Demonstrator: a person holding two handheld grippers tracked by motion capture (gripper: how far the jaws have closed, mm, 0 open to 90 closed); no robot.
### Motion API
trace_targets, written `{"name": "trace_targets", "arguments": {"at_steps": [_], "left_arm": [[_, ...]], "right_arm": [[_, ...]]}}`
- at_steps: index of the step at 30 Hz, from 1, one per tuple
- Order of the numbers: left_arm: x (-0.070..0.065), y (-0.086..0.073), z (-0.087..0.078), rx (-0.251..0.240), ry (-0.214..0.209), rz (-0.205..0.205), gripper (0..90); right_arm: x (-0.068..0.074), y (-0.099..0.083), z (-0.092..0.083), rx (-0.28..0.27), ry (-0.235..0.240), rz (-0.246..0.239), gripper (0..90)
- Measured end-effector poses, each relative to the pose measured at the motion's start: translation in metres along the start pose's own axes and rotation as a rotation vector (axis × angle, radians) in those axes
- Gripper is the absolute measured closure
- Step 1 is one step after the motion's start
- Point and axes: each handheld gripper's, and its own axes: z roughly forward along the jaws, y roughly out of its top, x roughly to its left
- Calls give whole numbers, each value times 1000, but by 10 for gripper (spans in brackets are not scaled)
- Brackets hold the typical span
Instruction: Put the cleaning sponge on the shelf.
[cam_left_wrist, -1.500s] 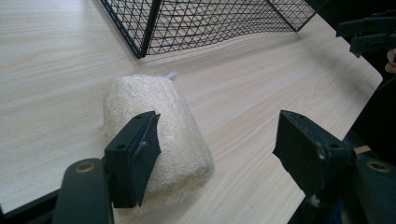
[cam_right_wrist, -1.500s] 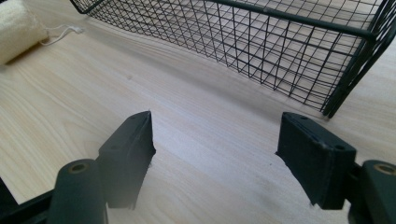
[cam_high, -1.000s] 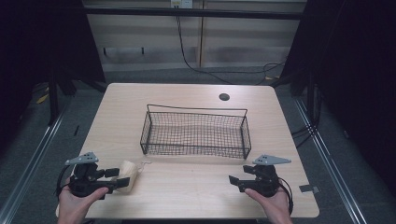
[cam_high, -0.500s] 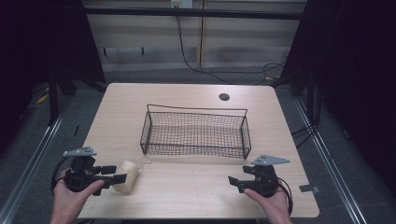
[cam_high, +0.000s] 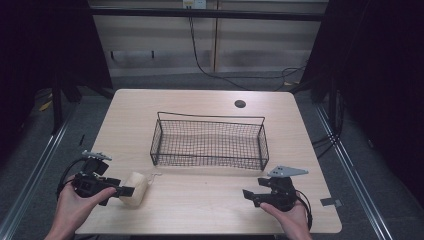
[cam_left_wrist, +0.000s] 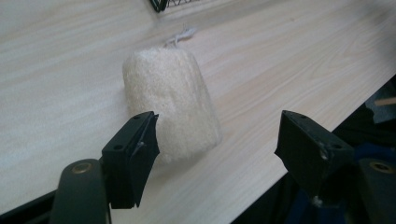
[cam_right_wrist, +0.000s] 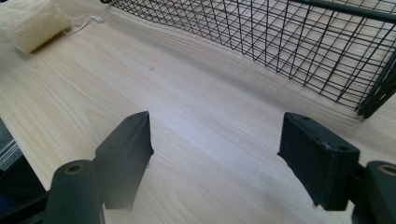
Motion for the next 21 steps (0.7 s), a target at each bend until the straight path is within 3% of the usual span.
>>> {"name": "trace_targets", "arguments": {"at_steps": [5,11,14,18,21], "left_arm": [[-2,8,0,22,24,-9,307],[0,17,5,102,-5,2,296],[0,21,10,123,-7,-16,291],[3,25,14,181,-12,-11,285],[6,27,18,194,-15,-34,286]], "right_arm": [[0,0,1,10,5,5,245],[1,0,2,26,20,2,245],[1,0,3,35,19,5,245],[2,0,4,36,22,7,245],[2,0,4,38,27,6,245]]}}
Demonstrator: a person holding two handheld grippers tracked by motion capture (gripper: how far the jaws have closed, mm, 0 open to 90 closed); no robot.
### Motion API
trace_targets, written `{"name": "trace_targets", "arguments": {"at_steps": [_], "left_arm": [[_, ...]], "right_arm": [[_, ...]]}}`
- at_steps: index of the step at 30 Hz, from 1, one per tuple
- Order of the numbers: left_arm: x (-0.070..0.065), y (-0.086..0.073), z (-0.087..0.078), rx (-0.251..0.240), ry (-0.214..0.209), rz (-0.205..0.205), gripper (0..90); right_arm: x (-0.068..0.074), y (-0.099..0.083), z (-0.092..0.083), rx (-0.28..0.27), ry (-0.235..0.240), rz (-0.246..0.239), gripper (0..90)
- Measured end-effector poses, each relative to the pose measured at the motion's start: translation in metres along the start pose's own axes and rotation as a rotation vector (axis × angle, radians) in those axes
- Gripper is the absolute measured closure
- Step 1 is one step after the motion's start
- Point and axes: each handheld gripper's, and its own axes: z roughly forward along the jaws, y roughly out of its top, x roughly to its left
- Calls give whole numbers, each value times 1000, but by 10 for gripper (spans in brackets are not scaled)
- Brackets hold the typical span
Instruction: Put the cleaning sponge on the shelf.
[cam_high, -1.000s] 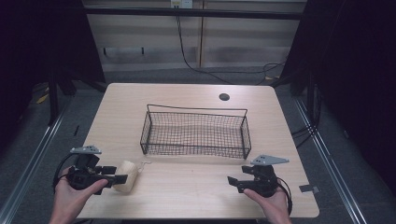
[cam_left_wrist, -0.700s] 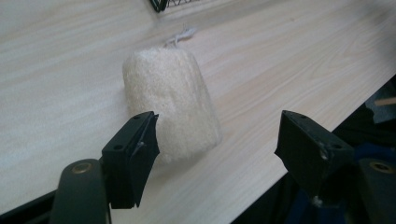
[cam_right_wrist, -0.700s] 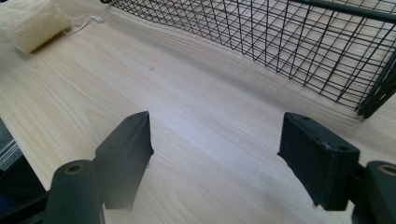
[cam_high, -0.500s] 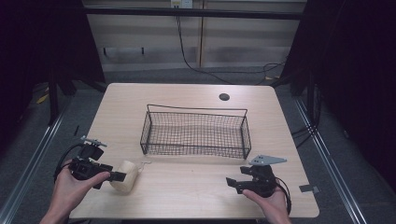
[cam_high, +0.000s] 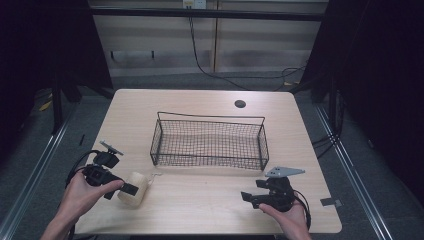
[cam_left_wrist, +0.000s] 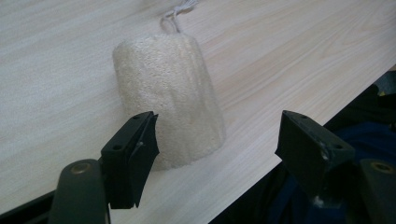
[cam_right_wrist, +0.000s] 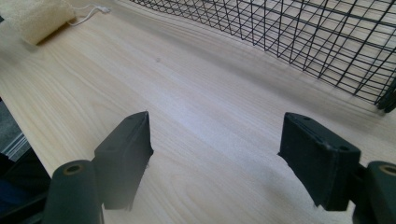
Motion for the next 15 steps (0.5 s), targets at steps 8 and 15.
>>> {"name": "trace_targets", "arguments": {"at_steps": [8,15], "left_arm": [[10,9,8,43,-1,-46,278],[16,17,17,82,32,-69,258]], "right_arm": [[0,0,1,8,5,1,239],[1,0,2,19,7,1,232]]}}
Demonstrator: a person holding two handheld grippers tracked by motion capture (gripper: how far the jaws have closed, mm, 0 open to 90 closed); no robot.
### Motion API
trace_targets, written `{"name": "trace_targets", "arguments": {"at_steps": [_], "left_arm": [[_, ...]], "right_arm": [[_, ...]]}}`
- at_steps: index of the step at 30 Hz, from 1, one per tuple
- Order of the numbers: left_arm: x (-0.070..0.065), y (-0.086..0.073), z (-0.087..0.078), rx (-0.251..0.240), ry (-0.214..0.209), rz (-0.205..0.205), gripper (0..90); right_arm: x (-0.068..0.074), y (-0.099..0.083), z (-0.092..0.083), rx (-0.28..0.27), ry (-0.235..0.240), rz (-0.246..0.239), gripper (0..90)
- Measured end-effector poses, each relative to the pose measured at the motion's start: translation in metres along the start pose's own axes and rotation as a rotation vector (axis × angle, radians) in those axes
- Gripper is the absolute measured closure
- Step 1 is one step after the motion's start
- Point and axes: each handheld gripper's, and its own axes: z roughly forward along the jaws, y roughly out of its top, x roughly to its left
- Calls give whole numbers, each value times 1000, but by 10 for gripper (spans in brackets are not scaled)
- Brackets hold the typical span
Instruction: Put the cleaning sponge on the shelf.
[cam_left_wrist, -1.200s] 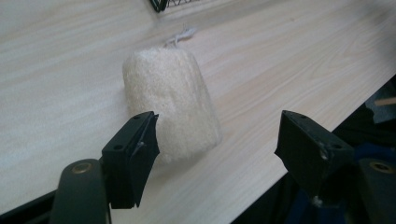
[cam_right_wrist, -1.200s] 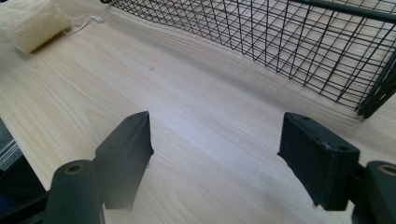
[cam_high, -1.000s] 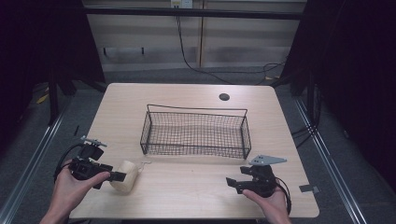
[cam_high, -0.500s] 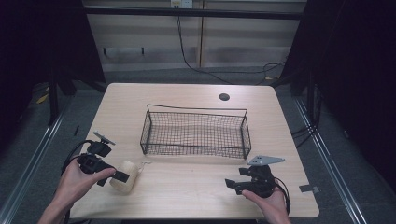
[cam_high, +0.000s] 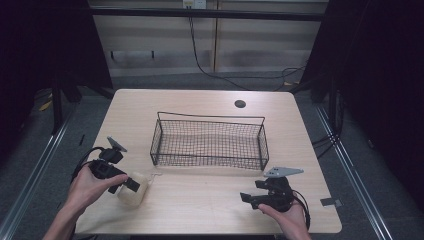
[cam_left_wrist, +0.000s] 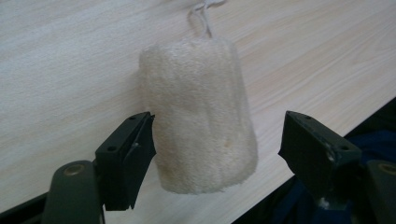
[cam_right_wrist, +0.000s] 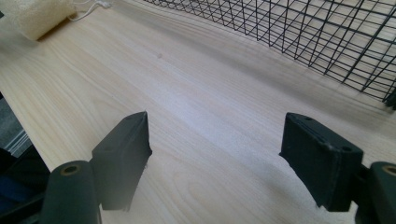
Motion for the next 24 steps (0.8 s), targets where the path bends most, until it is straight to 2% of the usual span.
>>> {"name": "trace_targets", "arguments": {"at_steps": [6,8,13,14,18,22,24], "left_arm": [[1,7,10,47,26,-2,238],[2,9,12,45,21,-5,223],[2,11,18,67,53,-14,198],[3,12,22,67,61,-32,196],[1,13,29,99,73,-16,190],[0,14,36,114,87,-26,194],[-1,15,39,137,98,-17,196]], "right_arm": [[1,0,0,4,6,-4,229],[1,0,1,6,1,-5,224],[0,0,1,6,8,3,224],[0,0,1,6,10,3,224],[0,0,1,5,12,1,224],[1,0,1,9,11,4,221],[1,0,1,10,12,6,221]]}}
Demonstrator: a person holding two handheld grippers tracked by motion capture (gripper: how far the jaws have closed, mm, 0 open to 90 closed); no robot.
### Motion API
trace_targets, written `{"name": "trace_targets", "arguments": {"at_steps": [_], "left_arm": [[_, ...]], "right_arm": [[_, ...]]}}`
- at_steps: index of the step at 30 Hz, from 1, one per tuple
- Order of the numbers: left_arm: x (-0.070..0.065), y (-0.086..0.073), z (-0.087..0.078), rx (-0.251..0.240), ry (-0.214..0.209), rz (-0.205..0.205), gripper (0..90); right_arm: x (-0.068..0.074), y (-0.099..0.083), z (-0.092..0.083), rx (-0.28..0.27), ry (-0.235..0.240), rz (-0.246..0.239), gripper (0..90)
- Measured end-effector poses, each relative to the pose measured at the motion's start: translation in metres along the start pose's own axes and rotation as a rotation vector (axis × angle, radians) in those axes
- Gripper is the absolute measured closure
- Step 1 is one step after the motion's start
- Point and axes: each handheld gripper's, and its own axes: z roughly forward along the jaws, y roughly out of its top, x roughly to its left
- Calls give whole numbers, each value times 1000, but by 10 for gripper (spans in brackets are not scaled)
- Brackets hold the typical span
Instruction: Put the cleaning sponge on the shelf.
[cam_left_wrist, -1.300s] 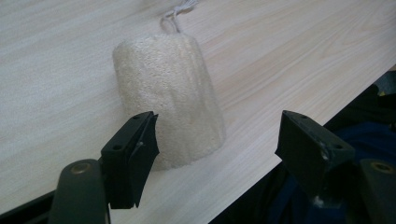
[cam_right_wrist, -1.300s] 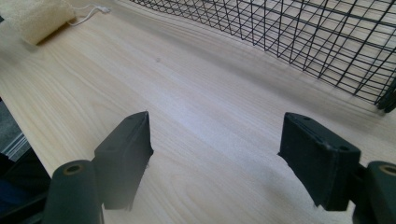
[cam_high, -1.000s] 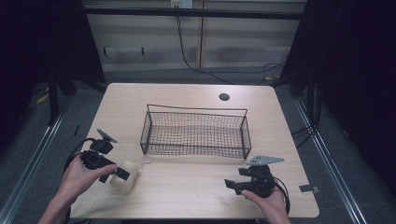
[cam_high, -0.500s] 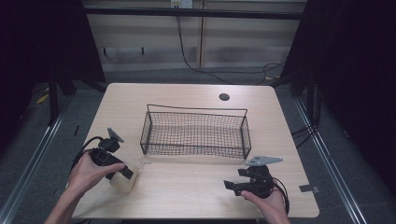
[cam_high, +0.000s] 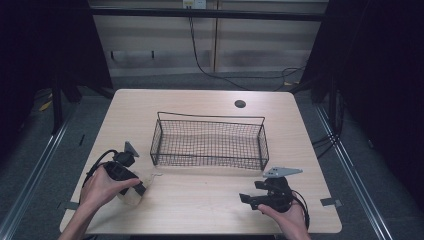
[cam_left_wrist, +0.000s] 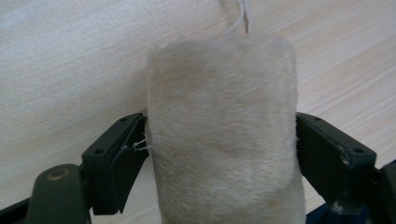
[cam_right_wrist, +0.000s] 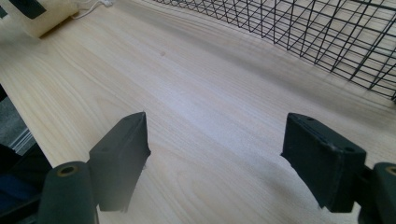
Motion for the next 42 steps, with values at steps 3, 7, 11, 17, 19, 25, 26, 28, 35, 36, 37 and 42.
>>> {"name": "trace_targets", "arguments": {"at_steps": [3,7,11,17,19,25,26,28,35,36,37,42], "left_arm": [[-1,1,2,4,-6,1,244],[-3,1,3,7,2,1,267],[-4,1,2,13,22,-5,272],[-4,-1,-1,1,17,14,274],[-3,-3,-3,-5,19,21,275],[-2,-6,-7,-8,-1,30,276],[-2,-7,-9,-13,-8,35,276],[-3,-7,-12,-21,-9,36,276],[-10,-9,-23,-40,-31,71,276],[-11,-9,-24,-40,-32,75,276],[-11,-9,-25,-44,-29,80,276],[-13,-12,-29,-54,-49,96,276]], "right_arm": [[0,0,0,-1,1,-1,221],[0,0,0,0,1,-3,221],[0,0,1,4,4,-4,219],[0,0,1,6,5,-1,218],[0,0,1,7,4,-1,218],[0,0,1,8,5,0,217],[0,0,1,9,4,0,217],[0,0,1,9,5,1,216],[0,0,1,12,7,2,215],[0,0,1,12,8,2,216],[0,0,1,12,8,1,215],[0,0,2,13,9,1,214]]}}
